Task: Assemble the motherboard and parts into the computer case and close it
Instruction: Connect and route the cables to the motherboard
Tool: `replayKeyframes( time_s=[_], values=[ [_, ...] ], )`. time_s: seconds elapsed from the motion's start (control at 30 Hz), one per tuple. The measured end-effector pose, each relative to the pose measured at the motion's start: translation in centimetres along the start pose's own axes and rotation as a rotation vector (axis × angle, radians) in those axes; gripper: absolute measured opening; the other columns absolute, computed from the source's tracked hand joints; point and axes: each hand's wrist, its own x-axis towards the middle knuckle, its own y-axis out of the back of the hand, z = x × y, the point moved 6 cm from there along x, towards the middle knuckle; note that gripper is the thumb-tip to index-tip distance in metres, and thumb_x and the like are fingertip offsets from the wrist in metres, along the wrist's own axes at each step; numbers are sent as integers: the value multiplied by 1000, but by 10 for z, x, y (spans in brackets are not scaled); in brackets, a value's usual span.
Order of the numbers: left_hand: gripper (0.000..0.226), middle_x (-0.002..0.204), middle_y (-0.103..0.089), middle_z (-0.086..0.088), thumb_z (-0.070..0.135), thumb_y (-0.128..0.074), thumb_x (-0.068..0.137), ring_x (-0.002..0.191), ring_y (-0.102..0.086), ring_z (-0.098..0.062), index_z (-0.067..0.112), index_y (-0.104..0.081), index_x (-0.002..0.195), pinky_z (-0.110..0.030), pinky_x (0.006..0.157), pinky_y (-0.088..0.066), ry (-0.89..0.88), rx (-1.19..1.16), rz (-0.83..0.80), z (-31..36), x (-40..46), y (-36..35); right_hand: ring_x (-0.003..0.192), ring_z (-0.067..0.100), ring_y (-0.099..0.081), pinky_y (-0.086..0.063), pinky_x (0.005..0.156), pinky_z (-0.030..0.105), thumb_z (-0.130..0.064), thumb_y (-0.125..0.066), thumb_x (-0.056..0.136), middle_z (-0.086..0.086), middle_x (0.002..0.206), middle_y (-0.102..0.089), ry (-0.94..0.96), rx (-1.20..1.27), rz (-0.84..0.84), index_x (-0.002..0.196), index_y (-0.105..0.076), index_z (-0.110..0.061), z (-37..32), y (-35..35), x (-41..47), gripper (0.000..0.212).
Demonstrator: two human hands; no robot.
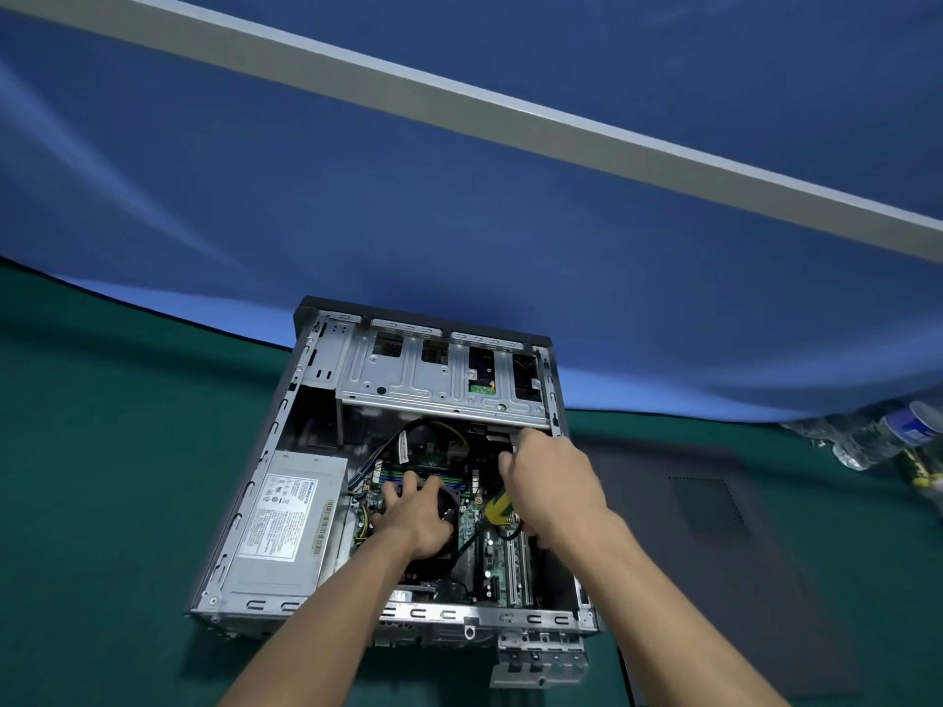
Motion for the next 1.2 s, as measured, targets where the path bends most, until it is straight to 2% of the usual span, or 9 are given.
replayKeyframes(
  time_s=[0.17,0.27,0.47,0.57,0.67,0.77,0.9,1.03,1.2],
  values=[
    [48,138,-23,-4,23,-57,89,131,-15,-31,26,-36,132,-54,107,-28,4,-6,-8,1,-1,0,90,32,-65,-55,78,39,-24,-53,95,13,109,-59,-21,132,-145,115,-41,-12,3,-6,-1,26],
    [48,139,-23,-4,24,-57,90,131,-14,-31,26,-35,133,-54,106,-28,2,0,-3,0,0,-1,94,33,-63,-49,70,33,-31,-44,99,15,105,-64,-42,-35,-15,111,-50,-6,11,1,3,28],
    [47,136,-25,-5,23,-56,89,128,-17,-31,26,-37,131,-53,104,-30,6,7,-2,1,0,0,58,22,-62,-58,61,34,-10,-48,94,13,89,-64,-65,262,-208,111,-41,-16,14,-4,2,20],
    [48,137,-24,-5,23,-56,89,129,-16,-31,26,-36,132,-53,105,-31,6,9,0,1,-1,1,77,27,-58,-48,63,34,-28,-43,99,13,102,-65,-19,-17,-25,110,-50,-8,9,2,2,24],
    [47,137,-24,-5,23,-56,89,130,-16,-32,25,-36,132,-54,105,-30,6,6,-2,1,-1,1,92,31,-63,-53,75,39,-29,-48,96,10,112,-58,19,68,-118,117,-41,-13,4,-4,0,27],
    [49,137,-24,-5,24,-56,89,130,-16,-32,25,-35,133,-53,106,-30,5,10,-6,2,-2,0,91,32,-64,-54,74,38,-23,-46,97,12,110,-62,4,66,-107,114,-47,-9,4,-5,-1,22],
    [51,138,-24,-5,24,-56,89,130,-16,-32,26,-34,135,-53,105,-29,8,18,-4,1,-2,0,85,27,-54,-38,65,30,-29,-45,97,9,106,-60,21,-70,10,114,-45,-11,5,0,-2,25],
    [51,137,-24,-5,22,-56,88,131,-15,-32,26,-34,134,-54,106,-28,7,13,-10,2,-2,1,90,31,-61,-50,72,37,-30,-51,95,8,109,-56,50,33,-48,112,-44,-15,4,-4,-5,24],
    [53,139,-23,-5,22,-56,88,132,-15,-33,26,-34,136,-53,106,-29,8,10,-7,1,-3,1,87,29,-61,-48,67,34,-30,-49,95,10,107,-59,-13,3,-48,113,-43,-14,12,-3,-1,25]
  ],
)
